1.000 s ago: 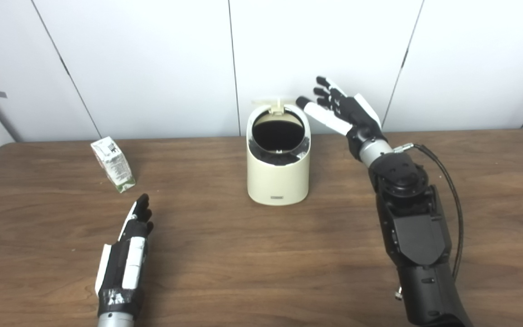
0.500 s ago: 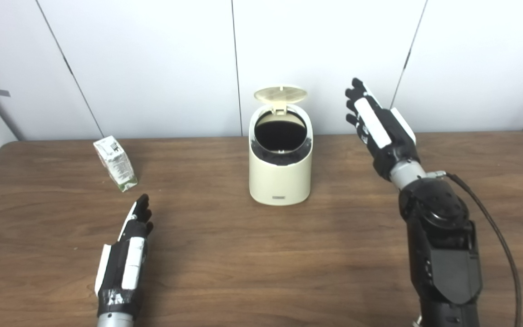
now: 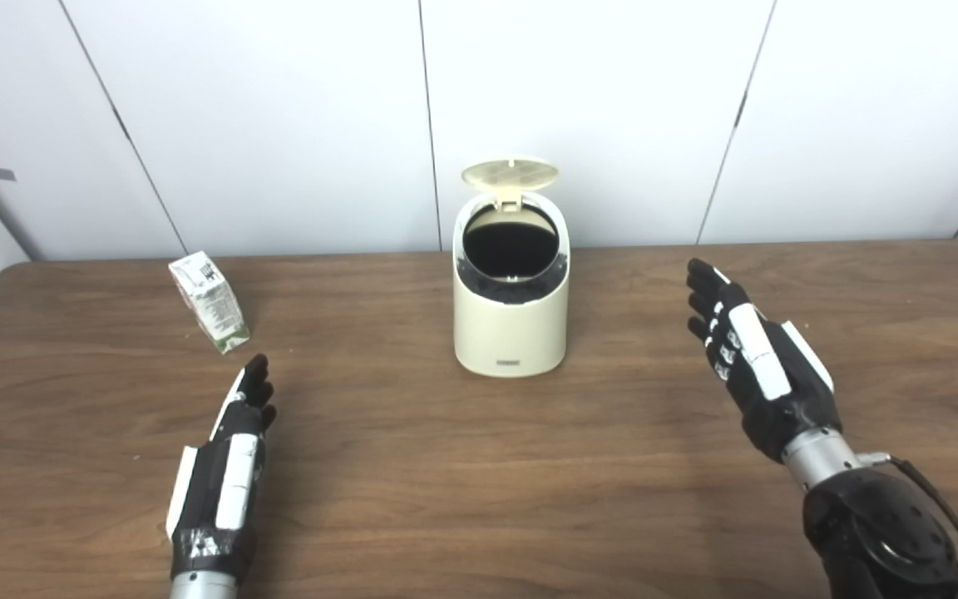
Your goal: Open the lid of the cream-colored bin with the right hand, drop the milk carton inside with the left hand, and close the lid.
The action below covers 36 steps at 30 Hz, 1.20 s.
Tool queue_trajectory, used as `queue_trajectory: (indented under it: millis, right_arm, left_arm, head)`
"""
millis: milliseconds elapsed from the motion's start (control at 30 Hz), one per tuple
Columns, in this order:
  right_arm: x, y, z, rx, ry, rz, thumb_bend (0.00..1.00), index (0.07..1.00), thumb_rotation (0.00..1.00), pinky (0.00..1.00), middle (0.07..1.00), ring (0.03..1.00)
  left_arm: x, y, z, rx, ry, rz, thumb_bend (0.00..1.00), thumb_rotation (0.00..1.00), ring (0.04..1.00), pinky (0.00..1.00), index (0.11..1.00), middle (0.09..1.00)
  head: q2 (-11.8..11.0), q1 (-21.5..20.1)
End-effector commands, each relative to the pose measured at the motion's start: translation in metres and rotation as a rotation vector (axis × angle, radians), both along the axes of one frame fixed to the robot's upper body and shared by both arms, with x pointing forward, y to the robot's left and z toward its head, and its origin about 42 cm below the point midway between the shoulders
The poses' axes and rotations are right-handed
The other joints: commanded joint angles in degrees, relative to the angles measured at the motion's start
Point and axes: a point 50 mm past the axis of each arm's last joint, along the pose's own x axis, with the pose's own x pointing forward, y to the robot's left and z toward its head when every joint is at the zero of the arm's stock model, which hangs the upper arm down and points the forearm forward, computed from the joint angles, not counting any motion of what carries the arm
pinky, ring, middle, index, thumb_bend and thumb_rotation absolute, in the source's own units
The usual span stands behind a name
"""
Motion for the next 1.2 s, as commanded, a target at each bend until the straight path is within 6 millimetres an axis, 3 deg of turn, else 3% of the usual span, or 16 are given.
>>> queue_trajectory:
  millis: [0, 133, 400, 600, 800, 1167]
  right_arm:
    - [-0.005, -0.002, 0.011, 0.006, -0.054, -0.006, 0.61, 0.901, 0.8, 1.0, 0.979, 1.0]
    - [-0.017, -0.002, -0.004, 0.028, -0.04, -0.066, 0.65, 0.895, 0.76, 0.98, 0.961, 0.982]
    - [-0.036, -0.006, -0.024, 0.053, -0.043, -0.093, 0.62, 0.902, 0.8, 0.98, 0.943, 0.963]
    - [-0.038, -0.006, -0.031, 0.046, -0.059, -0.097, 0.59, 0.947, 0.84, 1.0, 0.95, 0.967]
    - [-0.041, -0.009, -0.028, 0.019, -0.084, -0.117, 0.56, 0.953, 0.9, 0.97, 0.952, 0.961]
    - [-0.045, -0.017, -0.024, 0.007, -0.086, -0.087, 0.53, 0.954, 0.89, 1.0, 0.97, 0.979]
  left_arm:
    - [0.004, 0.002, 0.009, 0.017, -0.058, -0.012, 0.73, 0.87, 1.0, 1.0, 1.0, 1.0]
    - [0.003, 0.003, 0.01, 0.021, -0.057, -0.016, 0.74, 0.86, 1.0, 1.0, 1.0, 1.0]
    - [0.003, 0.004, 0.01, 0.013, -0.055, -0.021, 0.72, 0.86, 1.0, 1.0, 1.0, 1.0]
    - [0.005, 0.003, 0.011, 0.007, -0.057, -0.021, 0.71, 0.85, 1.0, 1.0, 1.0, 1.0]
    - [0.006, -0.007, 0.008, 0.021, -0.058, -0.021, 0.73, 0.83, 1.0, 1.0, 1.0, 1.0]
    - [0.003, -0.021, 0.008, 0.018, -0.063, -0.001, 0.71, 0.83, 1.0, 1.0, 1.0, 1.0]
  head:
    - [0.1, 0.0]
    - [0.2, -0.2]
    - [0.2, 0.0]
    - [0.1, 1.4]
    - [-1.4, 9.6]
    - [-3.3, 16.0]
